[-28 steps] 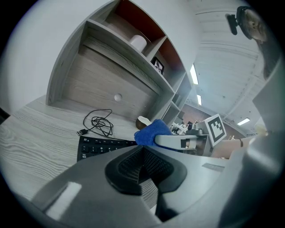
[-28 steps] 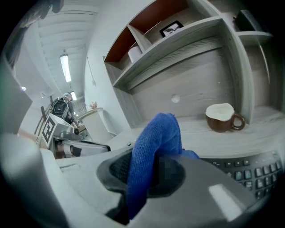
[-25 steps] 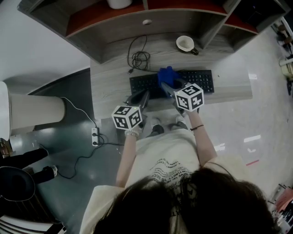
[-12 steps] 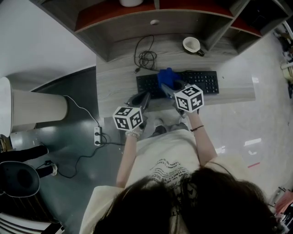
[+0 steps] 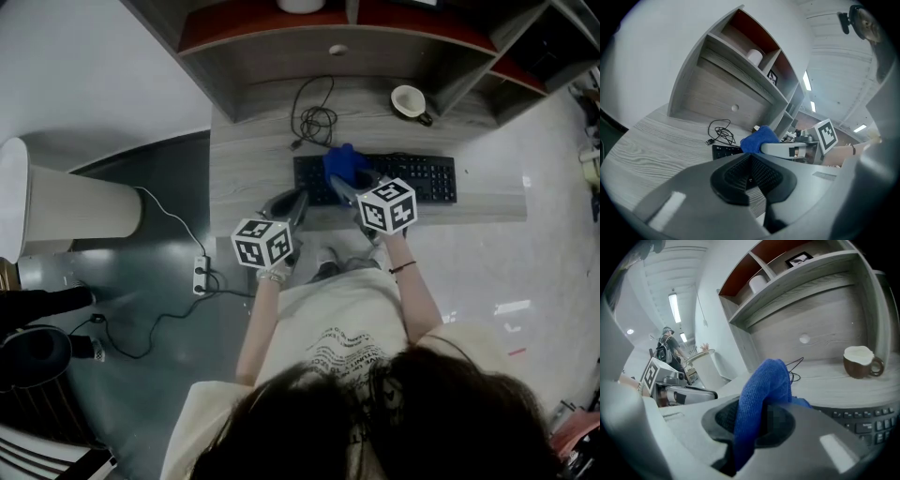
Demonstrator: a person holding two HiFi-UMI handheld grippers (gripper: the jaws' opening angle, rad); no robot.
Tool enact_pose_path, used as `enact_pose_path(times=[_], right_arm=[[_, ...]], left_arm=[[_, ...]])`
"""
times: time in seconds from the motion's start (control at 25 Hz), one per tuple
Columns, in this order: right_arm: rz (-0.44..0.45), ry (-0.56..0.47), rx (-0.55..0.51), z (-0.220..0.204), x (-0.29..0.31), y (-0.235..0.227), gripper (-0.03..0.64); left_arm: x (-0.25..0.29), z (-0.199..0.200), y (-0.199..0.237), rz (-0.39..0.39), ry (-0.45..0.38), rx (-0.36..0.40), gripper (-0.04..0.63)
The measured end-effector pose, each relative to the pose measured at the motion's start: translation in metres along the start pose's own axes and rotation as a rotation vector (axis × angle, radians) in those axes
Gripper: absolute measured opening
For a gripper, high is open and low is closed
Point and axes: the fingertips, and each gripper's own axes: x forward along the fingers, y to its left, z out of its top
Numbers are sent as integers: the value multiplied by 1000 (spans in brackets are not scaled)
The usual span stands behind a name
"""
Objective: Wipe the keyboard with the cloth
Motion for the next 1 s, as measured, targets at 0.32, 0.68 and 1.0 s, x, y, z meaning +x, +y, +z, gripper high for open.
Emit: enact_pose_path(times=[0.32, 0.68, 1.0], right_arm=[[39, 4, -9, 3, 16, 14, 58], [95, 20, -24, 4, 35, 34, 58], [121, 22, -24, 4, 45, 42, 58]], left_arm=[[-11, 0, 11, 27, -8, -3, 5], [-28, -2, 27, 76, -19, -16, 5], [-38, -3, 35, 101, -25, -23, 5]])
